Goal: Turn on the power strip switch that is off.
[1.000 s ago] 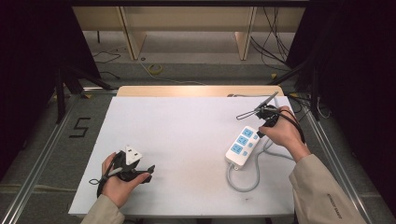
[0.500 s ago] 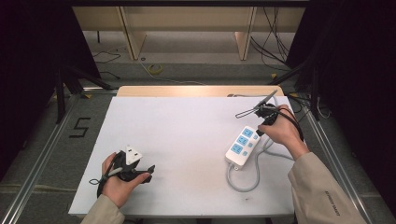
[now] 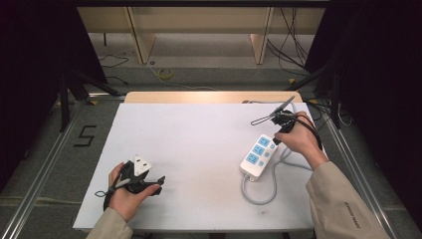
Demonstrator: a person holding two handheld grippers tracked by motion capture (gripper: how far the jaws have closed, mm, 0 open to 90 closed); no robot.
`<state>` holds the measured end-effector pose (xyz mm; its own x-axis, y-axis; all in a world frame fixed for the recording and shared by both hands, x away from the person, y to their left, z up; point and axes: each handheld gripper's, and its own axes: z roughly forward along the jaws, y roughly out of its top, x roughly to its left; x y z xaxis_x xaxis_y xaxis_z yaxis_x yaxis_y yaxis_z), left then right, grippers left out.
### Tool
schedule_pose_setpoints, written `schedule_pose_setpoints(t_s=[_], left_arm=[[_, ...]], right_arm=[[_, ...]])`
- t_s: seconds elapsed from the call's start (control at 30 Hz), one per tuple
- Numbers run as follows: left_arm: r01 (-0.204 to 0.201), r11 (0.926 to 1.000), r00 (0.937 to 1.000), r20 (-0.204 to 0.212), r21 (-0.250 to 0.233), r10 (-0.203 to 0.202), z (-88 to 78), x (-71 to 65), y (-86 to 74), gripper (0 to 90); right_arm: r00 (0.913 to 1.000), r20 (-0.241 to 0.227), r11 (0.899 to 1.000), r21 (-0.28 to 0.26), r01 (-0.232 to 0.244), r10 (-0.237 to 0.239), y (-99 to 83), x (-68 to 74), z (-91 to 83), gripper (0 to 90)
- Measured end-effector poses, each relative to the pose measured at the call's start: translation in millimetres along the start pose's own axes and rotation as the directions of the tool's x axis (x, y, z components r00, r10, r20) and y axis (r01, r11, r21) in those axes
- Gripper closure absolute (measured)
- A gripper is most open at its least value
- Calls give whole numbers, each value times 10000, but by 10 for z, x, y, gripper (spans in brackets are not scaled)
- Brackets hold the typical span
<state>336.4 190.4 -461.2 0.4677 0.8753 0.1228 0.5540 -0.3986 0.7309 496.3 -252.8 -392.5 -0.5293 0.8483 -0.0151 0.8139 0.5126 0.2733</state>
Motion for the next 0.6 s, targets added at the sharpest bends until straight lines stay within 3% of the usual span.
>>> schedule_pose_setpoints(t_s=[0.6], left_arm=[[-2,10000,10000,-3,-31,2,-7,-1,4,183]], right_arm=[[10000,-9,10000,-77,-50,50,52,9,42,900]])
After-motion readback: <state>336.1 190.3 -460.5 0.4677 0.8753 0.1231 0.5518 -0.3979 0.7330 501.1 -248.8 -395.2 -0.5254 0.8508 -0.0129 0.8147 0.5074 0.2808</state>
